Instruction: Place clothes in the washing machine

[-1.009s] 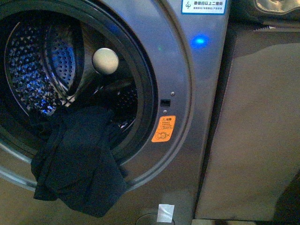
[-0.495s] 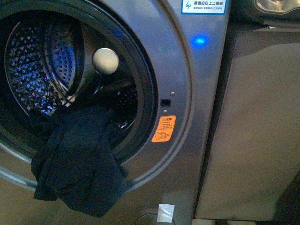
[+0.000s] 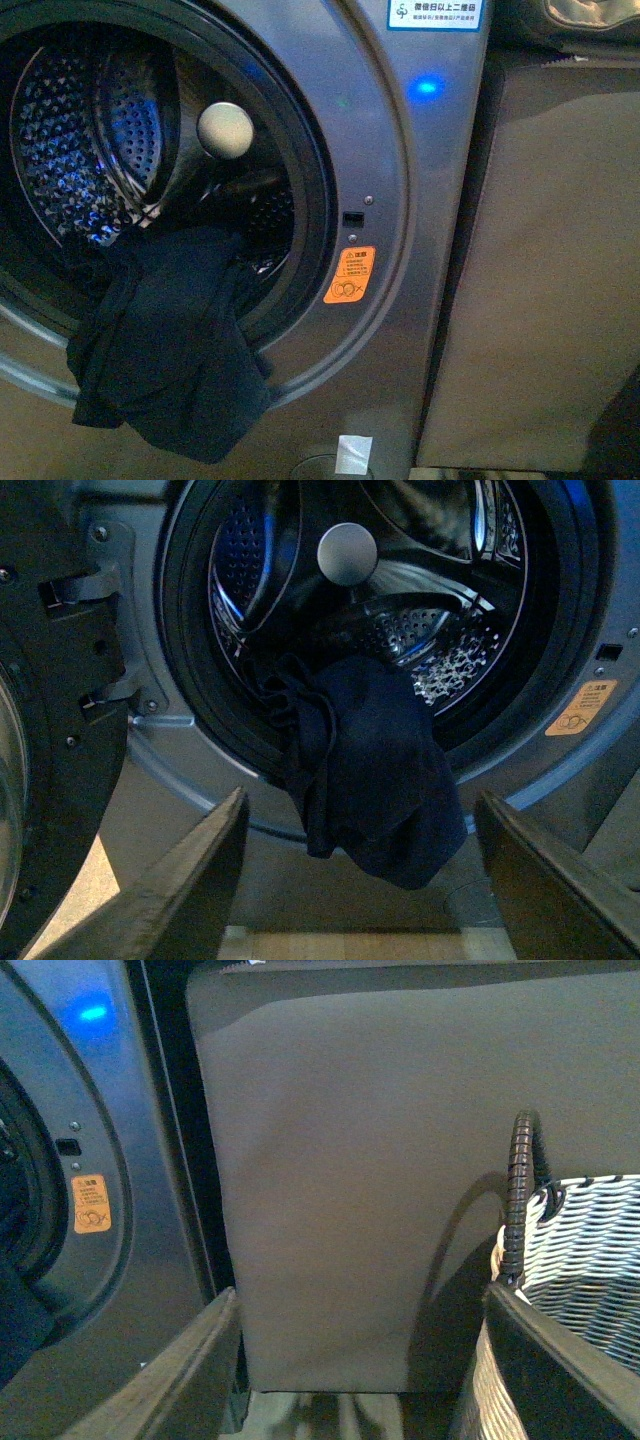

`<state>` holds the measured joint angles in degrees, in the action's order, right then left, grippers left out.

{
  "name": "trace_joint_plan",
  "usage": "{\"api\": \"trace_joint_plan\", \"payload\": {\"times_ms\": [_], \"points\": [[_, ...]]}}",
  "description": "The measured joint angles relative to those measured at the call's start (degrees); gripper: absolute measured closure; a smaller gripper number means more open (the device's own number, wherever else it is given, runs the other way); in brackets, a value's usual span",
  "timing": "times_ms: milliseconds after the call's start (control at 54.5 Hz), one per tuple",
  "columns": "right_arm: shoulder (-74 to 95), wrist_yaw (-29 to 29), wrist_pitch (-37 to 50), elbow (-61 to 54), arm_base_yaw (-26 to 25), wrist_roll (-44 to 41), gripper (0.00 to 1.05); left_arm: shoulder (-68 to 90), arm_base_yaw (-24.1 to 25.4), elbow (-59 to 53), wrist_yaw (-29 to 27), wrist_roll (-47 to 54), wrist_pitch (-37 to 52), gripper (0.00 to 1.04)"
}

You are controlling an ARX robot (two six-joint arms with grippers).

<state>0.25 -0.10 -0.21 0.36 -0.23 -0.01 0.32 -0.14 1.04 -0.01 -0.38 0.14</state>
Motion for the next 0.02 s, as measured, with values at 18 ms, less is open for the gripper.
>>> {"api": "trace_joint_plan", "payload": {"times_ms": [18], "points": [[0.00, 0.00, 0.00, 0.00, 0.00, 0.02, 0.26, 0.00, 0.00, 0.00, 0.00, 0.00, 0.00, 0.22]]}}
